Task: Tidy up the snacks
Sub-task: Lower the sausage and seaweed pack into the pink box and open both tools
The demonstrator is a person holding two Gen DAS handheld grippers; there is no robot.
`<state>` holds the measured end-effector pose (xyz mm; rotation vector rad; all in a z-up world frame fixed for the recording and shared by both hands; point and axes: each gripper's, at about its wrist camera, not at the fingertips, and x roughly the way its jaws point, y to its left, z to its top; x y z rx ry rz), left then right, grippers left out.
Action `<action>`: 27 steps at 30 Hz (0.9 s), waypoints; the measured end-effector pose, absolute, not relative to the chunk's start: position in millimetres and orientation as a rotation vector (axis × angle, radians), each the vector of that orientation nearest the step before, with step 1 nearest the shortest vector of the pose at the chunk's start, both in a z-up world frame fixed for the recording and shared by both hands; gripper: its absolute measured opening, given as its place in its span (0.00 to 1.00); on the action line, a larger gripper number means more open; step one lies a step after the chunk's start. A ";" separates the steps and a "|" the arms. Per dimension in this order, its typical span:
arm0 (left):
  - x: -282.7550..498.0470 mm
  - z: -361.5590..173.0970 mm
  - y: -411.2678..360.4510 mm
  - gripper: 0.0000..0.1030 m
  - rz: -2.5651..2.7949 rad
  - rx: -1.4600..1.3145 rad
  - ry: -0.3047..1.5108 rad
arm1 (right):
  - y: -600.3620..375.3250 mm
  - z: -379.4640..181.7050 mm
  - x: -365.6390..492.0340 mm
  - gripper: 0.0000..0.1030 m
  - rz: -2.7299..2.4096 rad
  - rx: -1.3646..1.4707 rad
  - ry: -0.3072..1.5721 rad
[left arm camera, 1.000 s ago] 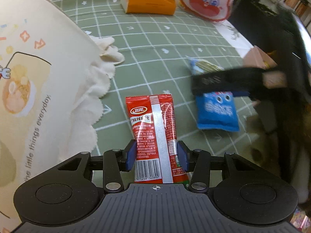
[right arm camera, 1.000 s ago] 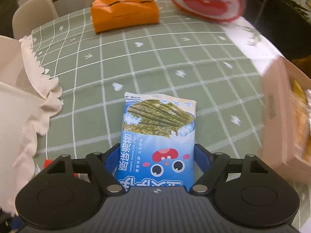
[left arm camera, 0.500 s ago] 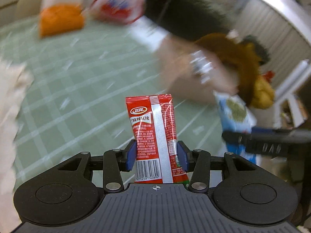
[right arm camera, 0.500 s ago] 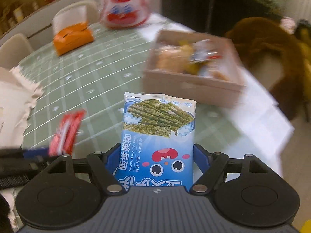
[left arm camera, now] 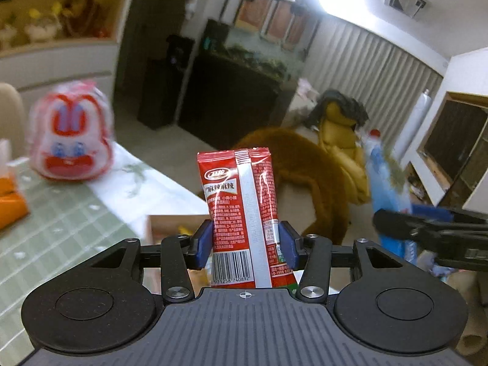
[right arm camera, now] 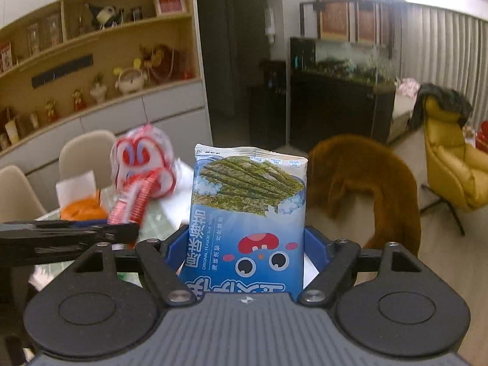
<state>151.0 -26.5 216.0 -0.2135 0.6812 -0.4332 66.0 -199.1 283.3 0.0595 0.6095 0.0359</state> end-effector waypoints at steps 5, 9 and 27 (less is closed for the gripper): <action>221.5 121.2 -42.9 0.51 -0.401 -0.329 0.877 | -215.8 261.2 108.7 0.76 0.055 0.061 0.658; 222.1 96.2 -21.6 0.51 -0.325 -0.416 0.872 | -221.9 238.2 137.4 0.77 0.093 0.088 0.702; 121.9 68.7 53.5 0.51 -0.148 -0.384 0.895 | -173.5 104.9 187.0 0.84 0.139 0.221 0.823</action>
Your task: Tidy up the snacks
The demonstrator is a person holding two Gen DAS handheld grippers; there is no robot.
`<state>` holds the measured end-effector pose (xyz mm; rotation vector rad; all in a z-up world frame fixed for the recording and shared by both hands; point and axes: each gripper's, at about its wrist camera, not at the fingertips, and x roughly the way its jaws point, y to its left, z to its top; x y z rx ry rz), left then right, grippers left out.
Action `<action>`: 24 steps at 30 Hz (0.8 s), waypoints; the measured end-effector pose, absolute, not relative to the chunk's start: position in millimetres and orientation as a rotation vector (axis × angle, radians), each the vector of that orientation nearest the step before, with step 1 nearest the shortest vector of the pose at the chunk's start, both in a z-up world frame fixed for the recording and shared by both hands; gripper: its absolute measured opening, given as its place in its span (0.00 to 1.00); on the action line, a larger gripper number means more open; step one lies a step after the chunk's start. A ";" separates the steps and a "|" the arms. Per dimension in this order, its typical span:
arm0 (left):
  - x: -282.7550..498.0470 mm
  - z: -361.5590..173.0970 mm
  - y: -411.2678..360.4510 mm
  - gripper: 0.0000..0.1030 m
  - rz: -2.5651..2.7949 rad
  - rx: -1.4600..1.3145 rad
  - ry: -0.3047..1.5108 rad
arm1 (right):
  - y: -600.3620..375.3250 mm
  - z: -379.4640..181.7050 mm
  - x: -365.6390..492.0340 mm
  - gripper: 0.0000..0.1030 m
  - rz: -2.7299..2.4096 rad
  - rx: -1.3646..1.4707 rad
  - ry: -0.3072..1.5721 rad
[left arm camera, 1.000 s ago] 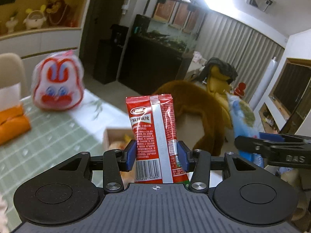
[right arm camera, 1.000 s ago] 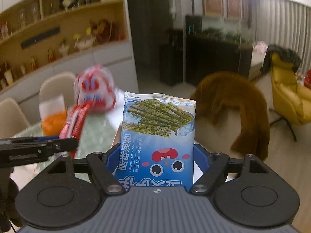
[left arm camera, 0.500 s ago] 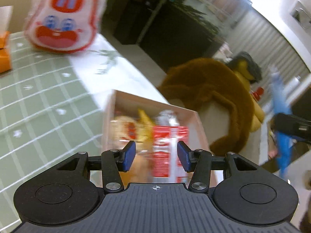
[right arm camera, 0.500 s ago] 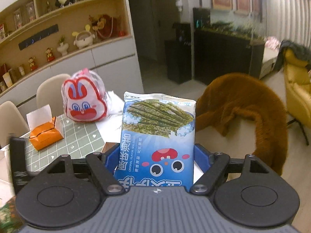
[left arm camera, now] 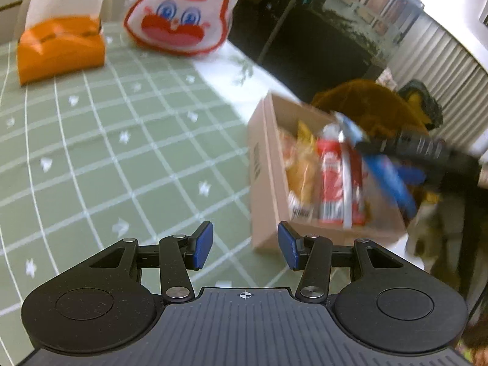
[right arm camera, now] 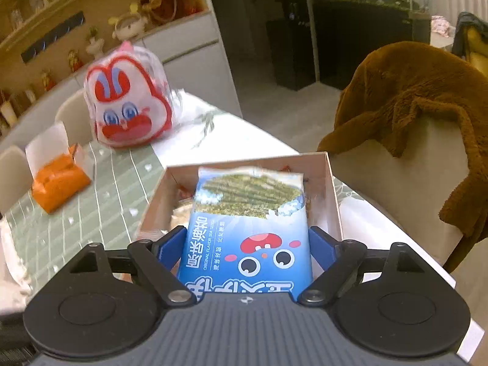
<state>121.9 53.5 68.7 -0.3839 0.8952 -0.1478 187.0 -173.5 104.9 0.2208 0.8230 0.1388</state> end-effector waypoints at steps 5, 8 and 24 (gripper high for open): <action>106.0 76.2 53.2 0.51 -0.197 -0.359 0.886 | -181.0 118.3 221.9 0.86 0.148 0.298 0.934; 96.1 86.0 52.9 0.51 -0.237 -0.347 0.867 | -191.8 115.1 231.2 0.85 0.116 0.377 1.010; 26.0 25.6 63.6 0.50 -0.238 -0.013 0.822 | -103.0 48.2 15.6 0.85 -0.074 0.195 0.880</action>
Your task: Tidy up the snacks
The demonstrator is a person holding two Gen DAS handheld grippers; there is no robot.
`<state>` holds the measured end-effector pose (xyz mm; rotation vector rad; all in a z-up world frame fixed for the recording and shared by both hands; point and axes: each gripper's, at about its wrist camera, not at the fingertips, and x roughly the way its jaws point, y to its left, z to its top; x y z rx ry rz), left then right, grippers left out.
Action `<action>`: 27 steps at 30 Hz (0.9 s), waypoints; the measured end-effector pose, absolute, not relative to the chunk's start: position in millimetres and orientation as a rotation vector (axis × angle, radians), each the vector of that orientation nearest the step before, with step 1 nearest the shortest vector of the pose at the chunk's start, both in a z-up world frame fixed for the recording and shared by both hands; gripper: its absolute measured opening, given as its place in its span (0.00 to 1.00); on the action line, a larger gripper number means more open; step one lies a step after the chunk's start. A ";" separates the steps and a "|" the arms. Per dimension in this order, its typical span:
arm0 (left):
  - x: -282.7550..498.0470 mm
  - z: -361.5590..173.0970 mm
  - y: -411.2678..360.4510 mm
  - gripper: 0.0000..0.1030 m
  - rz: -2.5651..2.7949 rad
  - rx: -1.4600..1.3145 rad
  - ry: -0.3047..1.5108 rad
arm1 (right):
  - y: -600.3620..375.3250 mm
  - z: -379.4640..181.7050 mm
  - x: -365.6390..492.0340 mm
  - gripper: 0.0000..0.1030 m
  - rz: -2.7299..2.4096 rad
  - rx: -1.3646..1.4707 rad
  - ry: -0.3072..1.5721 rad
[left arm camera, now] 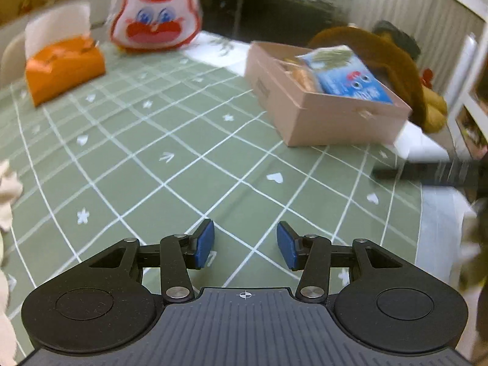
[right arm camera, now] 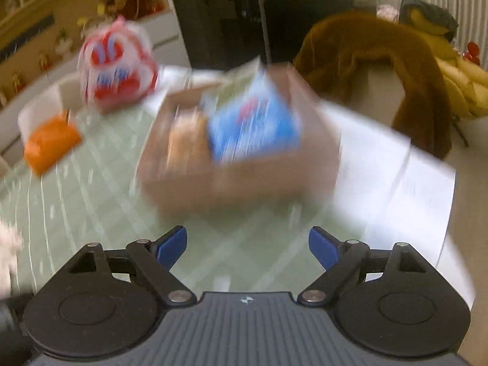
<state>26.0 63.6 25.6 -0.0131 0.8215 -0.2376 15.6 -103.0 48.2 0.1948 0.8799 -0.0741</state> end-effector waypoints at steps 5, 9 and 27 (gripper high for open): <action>29.2 18.6 46.5 0.52 -0.226 0.066 0.749 | -76.6 26.7 -5.7 0.85 -0.128 0.062 0.831; 32.9 13.1 36.2 0.53 -0.231 0.101 0.701 | -76.1 23.0 -5.8 0.90 -0.154 0.028 0.799; 24.0 10.5 33.5 0.53 -0.204 0.092 0.671 | -89.3 14.0 -14.5 1.00 -0.168 0.069 0.727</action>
